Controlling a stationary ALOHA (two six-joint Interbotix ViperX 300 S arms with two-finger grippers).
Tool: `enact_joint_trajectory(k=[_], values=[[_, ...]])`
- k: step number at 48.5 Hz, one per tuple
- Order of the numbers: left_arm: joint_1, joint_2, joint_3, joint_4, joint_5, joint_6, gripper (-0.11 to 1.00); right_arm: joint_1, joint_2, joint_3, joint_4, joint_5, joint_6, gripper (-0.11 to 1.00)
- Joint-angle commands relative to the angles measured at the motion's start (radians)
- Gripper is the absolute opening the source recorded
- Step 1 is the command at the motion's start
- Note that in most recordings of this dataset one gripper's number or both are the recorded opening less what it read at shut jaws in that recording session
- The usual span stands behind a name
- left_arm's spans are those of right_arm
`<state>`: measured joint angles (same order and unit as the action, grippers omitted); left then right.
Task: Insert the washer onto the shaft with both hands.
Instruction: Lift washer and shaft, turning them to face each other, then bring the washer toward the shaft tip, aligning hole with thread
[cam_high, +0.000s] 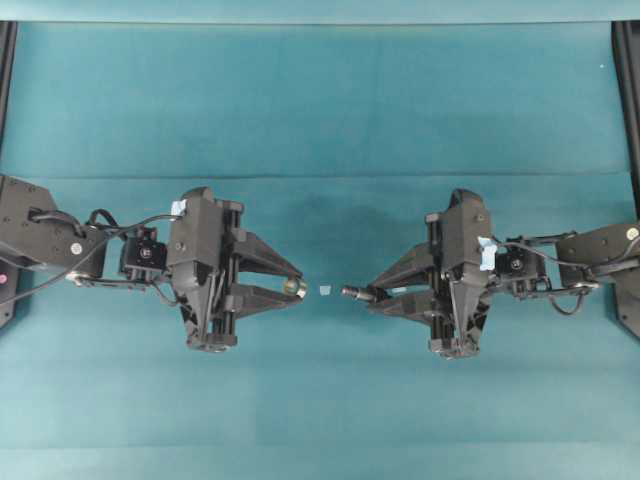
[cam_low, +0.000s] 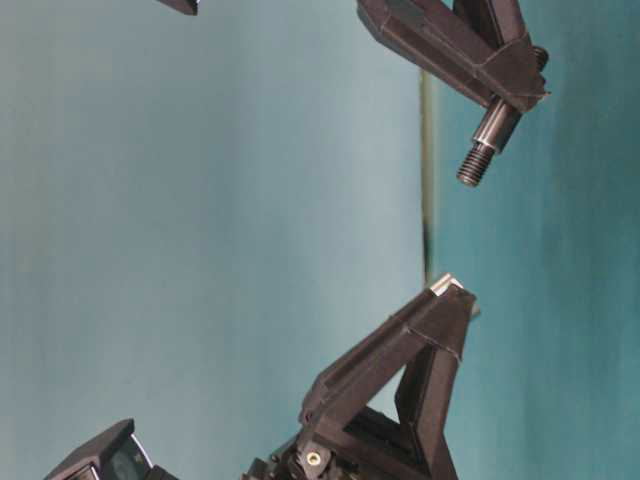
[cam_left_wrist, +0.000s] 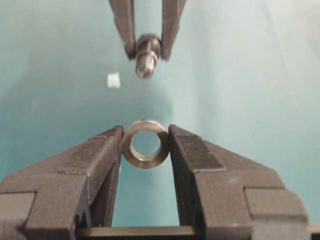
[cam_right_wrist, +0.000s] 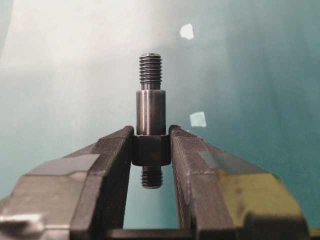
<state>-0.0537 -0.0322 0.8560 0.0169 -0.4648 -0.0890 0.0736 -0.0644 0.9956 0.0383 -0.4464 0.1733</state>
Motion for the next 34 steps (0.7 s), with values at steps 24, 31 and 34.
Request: enact_joint_trajectory(k=[24,31,34], values=[[-0.003,0.06,-0.031,0.0,-0.117,-0.061,0.36,0.032,0.069,0.0,0.005,-0.12,0.057,0.0],[-0.006,0.084,-0.058,0.0,-0.123,-0.064,0.36,0.038,0.086,0.0,0.005,-0.15,0.066,0.0],[-0.006,0.097,-0.069,0.0,-0.123,-0.064,0.36,0.038,0.089,0.0,0.005,-0.156,0.066,0.0]])
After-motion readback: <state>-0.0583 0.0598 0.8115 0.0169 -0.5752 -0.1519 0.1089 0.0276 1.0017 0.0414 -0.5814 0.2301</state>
